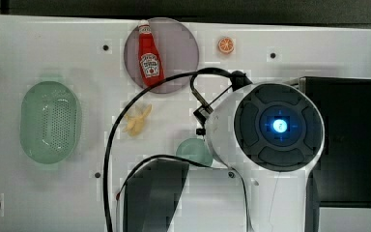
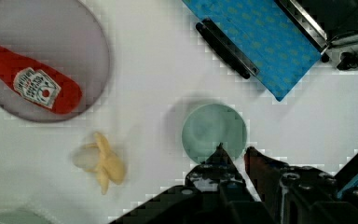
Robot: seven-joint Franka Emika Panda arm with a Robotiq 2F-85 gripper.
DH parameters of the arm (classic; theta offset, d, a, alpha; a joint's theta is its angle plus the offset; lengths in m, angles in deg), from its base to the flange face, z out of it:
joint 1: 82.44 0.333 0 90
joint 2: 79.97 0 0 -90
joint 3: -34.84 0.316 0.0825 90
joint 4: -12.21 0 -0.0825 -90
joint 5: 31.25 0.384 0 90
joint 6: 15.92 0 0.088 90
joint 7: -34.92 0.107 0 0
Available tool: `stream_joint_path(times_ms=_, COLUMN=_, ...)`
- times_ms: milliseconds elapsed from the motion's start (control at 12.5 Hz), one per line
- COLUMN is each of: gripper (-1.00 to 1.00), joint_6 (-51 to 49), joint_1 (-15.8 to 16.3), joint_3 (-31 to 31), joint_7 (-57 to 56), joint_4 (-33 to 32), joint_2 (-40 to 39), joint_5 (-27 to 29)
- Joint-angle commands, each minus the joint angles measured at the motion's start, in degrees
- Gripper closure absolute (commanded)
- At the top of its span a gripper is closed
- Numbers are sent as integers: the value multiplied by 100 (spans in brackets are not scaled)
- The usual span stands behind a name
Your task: Flap open oven.
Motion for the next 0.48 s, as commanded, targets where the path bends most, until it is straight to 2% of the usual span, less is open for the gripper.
stream_joint_path(times_ms=80, gripper=65, joint_6=-35, joint_1=39, joint_3=13, joint_7=333, joint_4=87, joint_2=16, joint_5=17)
stream_joint_path(times_ms=480, gripper=65, joint_6=-35, joint_1=40, joint_3=13, joint_7=333, joint_4=67, joint_2=-7, joint_5=17)
